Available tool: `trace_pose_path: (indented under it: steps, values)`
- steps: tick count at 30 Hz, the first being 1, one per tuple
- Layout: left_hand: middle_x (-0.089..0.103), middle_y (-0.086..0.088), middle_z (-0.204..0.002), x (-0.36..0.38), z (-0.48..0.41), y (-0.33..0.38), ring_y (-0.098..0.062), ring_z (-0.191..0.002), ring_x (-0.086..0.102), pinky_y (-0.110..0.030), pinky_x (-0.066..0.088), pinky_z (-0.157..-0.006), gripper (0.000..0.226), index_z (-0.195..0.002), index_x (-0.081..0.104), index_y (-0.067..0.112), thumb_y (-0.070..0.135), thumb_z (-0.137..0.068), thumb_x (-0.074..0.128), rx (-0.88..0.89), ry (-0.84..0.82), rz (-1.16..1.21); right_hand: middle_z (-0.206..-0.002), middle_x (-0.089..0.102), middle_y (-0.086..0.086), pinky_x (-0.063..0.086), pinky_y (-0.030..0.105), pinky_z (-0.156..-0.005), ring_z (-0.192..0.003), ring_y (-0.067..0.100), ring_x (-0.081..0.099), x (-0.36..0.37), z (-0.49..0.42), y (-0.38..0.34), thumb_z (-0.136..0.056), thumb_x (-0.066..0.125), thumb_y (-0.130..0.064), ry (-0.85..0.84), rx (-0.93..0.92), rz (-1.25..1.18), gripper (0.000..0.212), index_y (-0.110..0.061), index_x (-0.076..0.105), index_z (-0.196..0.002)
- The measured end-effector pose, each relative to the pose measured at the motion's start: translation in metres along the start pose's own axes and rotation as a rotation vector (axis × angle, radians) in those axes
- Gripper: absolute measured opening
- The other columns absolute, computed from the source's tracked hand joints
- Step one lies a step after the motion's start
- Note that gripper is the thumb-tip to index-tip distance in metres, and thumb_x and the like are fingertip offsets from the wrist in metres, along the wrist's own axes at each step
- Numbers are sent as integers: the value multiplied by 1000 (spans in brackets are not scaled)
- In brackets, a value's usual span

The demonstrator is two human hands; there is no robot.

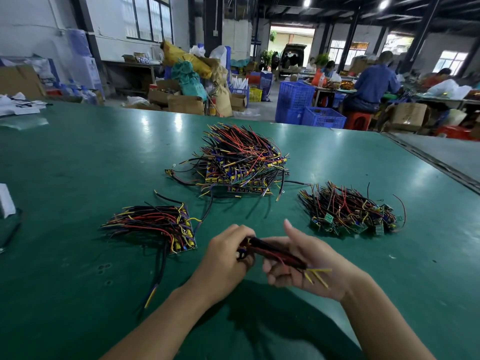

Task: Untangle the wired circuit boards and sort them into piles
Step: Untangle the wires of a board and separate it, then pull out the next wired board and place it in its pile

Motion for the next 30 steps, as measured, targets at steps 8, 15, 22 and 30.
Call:
trace_pose_path:
  steps: [8, 15, 22, 30]
  values:
    - [53, -3, -62, 16, 4, -28, -12, -51, 50, -22, 39, -45, 9, -89, 67, 9, 18, -87, 66, -483, 30, 627, -114, 65, 8, 50, 24, -91, -101, 11, 63, -3, -7, -19, -91, 62, -5, 414, -482, 571, 40, -13, 55, -130]
    - [61, 13, -71, 37, 6, -19, -7, -72, 61, -13, 48, -63, 14, -91, 67, 4, 5, -92, 53, -370, -133, 587, -94, 68, -3, 49, 26, -86, -90, 12, 64, 16, -23, -8, -98, 55, -15, 584, -605, 676, 13, -15, 68, -103]
    - [59, 0, -114, 43, 13, -23, -6, -93, 61, -26, 52, -87, 64, -124, 45, 40, 22, -74, 81, -324, -169, 512, -69, 65, 0, 52, 36, -59, -65, 24, 66, -28, -5, -60, -103, 44, -20, 977, -695, 562, 4, -23, 47, -104]
    - [61, 2, -98, 38, 9, -28, -4, -80, 58, -20, 50, -75, 36, -106, 50, 38, 15, -86, 69, -373, -92, 404, -116, 54, 23, 41, 45, -77, -96, 39, 55, -140, -9, -119, -102, 32, -45, 1287, -61, 1177, 42, -14, 28, -130]
Point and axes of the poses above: each hand's wrist, its own z-axis away from the middle knuckle, its own x-axis out of the palm, y = z × x, the point moved 7 cm from there along -z, towards the middle knuckle
